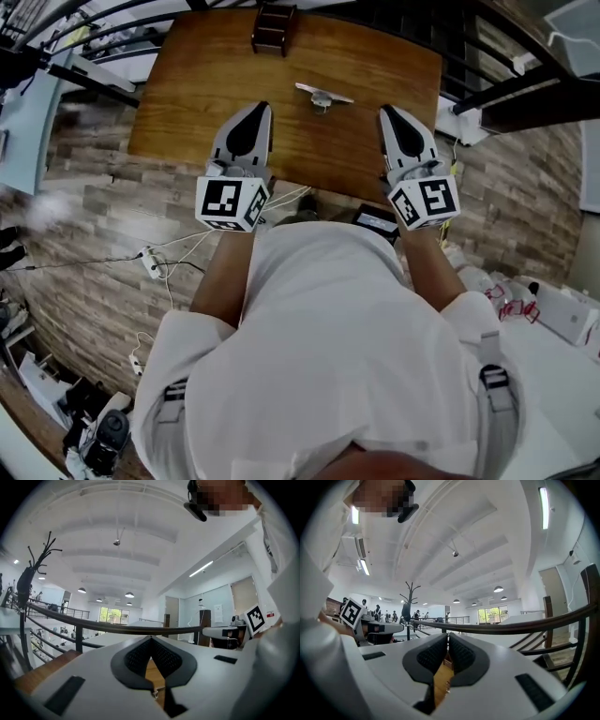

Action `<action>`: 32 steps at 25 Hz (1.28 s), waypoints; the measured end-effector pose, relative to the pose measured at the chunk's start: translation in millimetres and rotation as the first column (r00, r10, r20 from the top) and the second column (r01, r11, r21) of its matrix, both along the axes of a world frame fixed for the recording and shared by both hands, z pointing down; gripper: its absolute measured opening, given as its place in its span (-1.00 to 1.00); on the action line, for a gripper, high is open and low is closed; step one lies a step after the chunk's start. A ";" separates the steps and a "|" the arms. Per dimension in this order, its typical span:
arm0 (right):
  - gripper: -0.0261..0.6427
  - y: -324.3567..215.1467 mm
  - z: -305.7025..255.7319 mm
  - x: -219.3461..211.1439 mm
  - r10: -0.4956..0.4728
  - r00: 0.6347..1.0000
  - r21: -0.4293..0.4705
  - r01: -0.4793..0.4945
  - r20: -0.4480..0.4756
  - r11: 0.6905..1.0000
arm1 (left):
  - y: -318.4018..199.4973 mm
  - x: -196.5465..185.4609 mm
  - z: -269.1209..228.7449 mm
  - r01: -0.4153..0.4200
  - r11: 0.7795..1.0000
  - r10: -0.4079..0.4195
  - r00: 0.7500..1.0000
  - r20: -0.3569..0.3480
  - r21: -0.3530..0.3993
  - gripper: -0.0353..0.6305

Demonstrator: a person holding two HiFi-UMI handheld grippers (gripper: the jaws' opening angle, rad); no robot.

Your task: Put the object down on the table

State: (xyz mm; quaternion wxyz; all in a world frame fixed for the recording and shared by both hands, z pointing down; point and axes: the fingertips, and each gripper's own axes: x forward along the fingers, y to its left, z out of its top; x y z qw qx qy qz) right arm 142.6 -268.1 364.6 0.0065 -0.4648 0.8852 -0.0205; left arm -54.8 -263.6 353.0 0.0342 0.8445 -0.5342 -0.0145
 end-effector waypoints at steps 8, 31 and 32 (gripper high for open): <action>-0.84 46.7 11.8 56.3 0.020 1.000 -0.057 -0.019 0.020 0.998 | 48.3 51.2 12.8 -0.028 0.998 0.027 0.999 -0.027 -0.060 -0.85; -0.85 223.0 39.6 175.5 -0.016 0.998 -0.111 0.023 0.064 0.994 | 222.4 187.5 48.2 -0.135 0.969 0.118 0.989 -0.092 -0.205 -0.85; -0.85 224.2 41.4 179.7 -0.015 0.998 -0.114 0.023 0.065 0.993 | 223.4 191.5 47.0 -0.141 0.969 0.124 0.988 -0.094 -0.202 -0.85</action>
